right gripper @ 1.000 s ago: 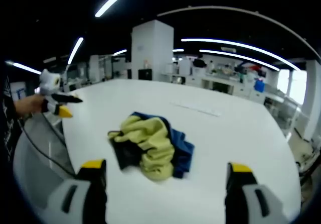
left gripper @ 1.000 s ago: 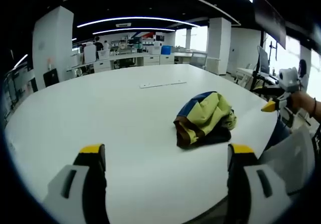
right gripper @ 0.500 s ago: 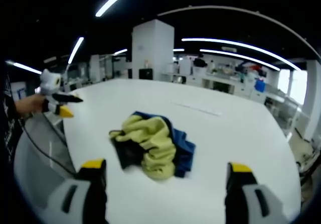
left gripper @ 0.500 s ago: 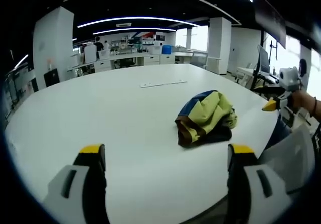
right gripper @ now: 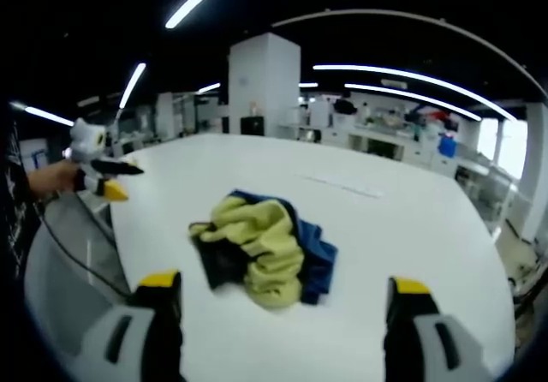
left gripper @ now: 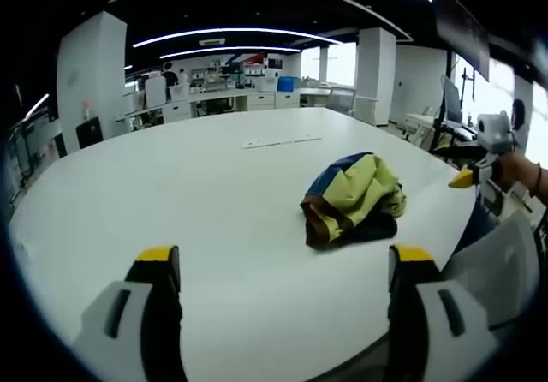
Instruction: Fold the garment on the visible template until the final outline fits inside the template.
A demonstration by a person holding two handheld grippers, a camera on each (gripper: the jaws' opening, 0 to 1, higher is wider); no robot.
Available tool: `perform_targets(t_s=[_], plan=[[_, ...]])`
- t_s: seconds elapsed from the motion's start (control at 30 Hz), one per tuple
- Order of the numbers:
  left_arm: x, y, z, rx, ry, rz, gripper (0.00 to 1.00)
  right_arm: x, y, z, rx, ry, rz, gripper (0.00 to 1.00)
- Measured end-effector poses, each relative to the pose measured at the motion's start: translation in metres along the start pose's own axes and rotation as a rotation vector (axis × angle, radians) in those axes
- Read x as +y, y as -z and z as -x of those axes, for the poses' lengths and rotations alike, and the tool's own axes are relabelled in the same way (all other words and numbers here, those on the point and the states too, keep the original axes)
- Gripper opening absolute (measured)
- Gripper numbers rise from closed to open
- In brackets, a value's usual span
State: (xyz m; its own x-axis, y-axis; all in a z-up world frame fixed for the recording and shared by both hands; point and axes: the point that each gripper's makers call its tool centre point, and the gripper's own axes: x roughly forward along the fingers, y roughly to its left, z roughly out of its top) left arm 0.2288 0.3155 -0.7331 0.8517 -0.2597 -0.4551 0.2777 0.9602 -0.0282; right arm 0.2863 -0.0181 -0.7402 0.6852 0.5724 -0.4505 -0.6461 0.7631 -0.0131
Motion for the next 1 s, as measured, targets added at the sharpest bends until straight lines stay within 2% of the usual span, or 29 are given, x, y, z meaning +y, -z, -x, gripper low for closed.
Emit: perform_targets(t_s=[0.73,1.0], plan=[[0.000,-0.005,-0.003,-0.005,0.006,-0.016,0.99,0.001,-0.003,-0.004,0.013,-0.016,0.019,1.00],[-0.003,-0.004,-0.003,0.000,0.018,-0.028,0.99,0.007,-0.013,-0.006,0.004,-0.038,0.052,1.00]])
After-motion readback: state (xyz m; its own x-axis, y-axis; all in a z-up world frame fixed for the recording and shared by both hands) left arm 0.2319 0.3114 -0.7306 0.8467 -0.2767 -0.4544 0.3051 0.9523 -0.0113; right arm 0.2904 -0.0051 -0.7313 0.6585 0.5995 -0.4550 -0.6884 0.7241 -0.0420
